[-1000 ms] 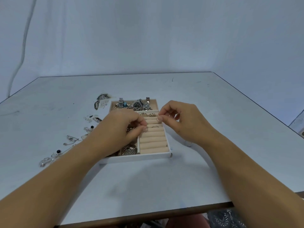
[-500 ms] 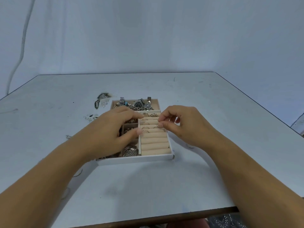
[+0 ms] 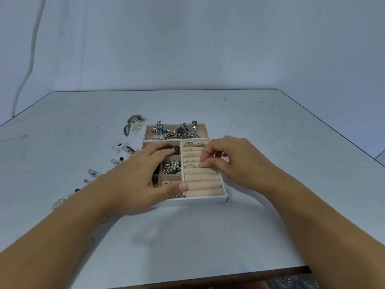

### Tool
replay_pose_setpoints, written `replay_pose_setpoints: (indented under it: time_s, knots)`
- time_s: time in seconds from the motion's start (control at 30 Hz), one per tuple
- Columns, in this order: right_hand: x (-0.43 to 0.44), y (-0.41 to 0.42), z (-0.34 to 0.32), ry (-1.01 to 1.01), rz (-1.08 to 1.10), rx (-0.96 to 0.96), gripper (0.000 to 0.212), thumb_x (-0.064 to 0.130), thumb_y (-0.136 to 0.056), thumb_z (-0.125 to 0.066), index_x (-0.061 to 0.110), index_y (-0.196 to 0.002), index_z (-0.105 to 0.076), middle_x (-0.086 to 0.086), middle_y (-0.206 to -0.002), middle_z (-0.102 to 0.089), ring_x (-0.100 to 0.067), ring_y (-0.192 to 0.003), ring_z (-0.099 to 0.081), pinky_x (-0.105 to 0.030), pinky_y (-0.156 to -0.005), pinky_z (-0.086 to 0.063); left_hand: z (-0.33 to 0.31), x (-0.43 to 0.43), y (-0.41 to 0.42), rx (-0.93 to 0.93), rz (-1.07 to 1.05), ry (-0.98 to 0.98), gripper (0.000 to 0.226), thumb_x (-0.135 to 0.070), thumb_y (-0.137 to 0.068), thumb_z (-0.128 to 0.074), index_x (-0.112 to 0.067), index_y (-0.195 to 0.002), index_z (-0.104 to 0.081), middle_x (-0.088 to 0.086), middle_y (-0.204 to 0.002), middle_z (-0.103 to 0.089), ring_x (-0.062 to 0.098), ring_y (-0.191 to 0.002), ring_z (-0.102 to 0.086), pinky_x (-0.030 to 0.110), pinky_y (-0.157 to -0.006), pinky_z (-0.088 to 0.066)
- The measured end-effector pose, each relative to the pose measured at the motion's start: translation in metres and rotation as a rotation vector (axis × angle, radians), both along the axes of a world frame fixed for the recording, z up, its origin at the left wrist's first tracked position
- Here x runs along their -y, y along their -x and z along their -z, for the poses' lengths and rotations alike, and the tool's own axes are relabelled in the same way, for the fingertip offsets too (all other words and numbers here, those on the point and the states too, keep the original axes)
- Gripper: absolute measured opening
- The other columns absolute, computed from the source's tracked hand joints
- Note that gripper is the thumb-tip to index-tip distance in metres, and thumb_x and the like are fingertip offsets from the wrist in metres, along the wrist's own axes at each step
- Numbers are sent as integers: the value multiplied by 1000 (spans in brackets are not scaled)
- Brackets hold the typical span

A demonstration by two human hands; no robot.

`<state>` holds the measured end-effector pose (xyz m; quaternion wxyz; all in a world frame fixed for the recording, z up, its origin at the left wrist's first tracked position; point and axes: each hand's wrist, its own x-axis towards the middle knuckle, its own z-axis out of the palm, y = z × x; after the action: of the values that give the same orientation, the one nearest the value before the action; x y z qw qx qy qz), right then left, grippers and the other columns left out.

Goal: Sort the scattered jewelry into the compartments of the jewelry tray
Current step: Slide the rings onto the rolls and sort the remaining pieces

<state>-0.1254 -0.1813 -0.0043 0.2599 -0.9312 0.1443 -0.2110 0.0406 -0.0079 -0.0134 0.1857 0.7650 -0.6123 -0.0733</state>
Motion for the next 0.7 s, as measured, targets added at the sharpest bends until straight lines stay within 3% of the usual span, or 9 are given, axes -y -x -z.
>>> replay_pose_setpoints:
  time_s: [0.17, 0.33, 0.47, 0.63, 0.7]
  knots:
    - [0, -3, -2, 51, -1, -59, 2, 25, -84, -69, 27, -85, -70, 22, -78, -57, 2, -88, -48, -7, -76, -34, 1, 1, -1, -9, 3, 0, 99, -90, -65, -35, -34, -146, -28, -30, -149, -16, 0, -137, -26, 36, -112, -33]
    - [-2, 0, -4, -59, -7, -105, 7, 29, -83, -70, 31, -82, -64, 15, -85, -60, 4, -90, -51, -9, -75, -39, 1, 1, -2, -18, 5, 0, 99, -89, -65, -37, -34, -146, -27, -30, -149, -16, 0, -137, -26, 35, -112, -32]
    - [-4, -2, -5, 15, 14, -42, 3, 26, -82, -71, 26, -82, -68, 17, -80, -58, 3, -88, -51, -7, -72, -37, 2, 1, -2, -25, 8, 0, 97, -89, -65, -38, -35, -146, -28, -31, -148, -16, 0, -137, -26, 34, -111, -32]
    - [-2, -4, -5, 138, -27, -133, 10, 33, -84, -68, 29, -90, -73, 19, -86, -52, -8, -96, -44, -29, -87, -38, 2, 1, -3, -26, -9, -13, 102, -90, -63, -38, -33, -147, -28, -30, -150, -15, -1, -137, -25, 30, -112, -30]
    - [1, 2, -12, 127, -22, -141, 12, 36, -84, -66, 33, -95, -72, 16, -94, -51, -8, -99, -43, -27, -89, -37, 1, 1, -3, -34, -4, -17, 101, -90, -63, -38, -34, -146, -27, -31, -149, -15, 0, -137, -25, 33, -112, -32]
